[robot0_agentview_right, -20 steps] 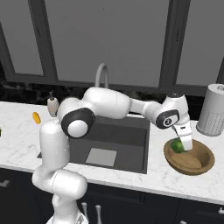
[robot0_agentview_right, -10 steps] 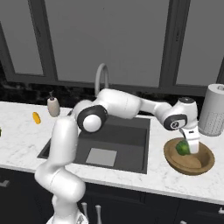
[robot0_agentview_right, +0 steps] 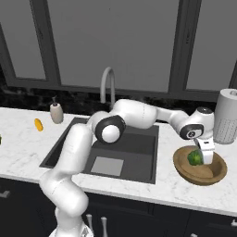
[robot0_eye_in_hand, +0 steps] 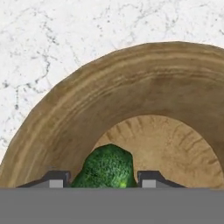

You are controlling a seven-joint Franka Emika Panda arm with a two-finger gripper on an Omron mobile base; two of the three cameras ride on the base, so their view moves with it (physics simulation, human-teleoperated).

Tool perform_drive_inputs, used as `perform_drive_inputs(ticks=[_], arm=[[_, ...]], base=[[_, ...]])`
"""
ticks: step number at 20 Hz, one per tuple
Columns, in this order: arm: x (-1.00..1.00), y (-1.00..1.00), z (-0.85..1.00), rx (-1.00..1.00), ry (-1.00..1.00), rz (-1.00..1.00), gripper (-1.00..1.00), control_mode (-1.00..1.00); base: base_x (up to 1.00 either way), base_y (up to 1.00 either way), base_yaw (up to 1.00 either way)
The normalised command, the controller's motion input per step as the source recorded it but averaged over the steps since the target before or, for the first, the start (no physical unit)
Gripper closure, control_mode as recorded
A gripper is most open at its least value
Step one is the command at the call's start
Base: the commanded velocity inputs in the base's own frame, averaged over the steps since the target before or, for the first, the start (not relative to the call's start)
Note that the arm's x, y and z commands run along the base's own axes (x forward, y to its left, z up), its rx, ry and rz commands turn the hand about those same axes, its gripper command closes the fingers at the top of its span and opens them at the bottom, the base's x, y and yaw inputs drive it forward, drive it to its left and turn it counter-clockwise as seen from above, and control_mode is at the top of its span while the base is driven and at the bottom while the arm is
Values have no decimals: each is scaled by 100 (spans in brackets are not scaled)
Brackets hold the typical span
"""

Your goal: Pick the broccoli from the sink and place it in the bowl. Then pick the bowl and place it in the microwave. Then close the microwave door and press the start button.

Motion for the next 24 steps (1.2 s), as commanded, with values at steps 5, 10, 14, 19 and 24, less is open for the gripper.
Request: perform_drive_inputs(ticks=[5,10,14,19,24], arm=[[23,0,-46,0,0,0,-100,-100],[11,0,-24,0,0,0,-100,-100],[-9,0,3,0,-4,0,-100,-100],[-38,7,32,-4,-18,0,-100,-100],[-46,44,47,-17,-17,0,-100,-100]], base=[[0,0,0],[0,0,0],[0,0,0],[0,0,0],[0,0,0]])
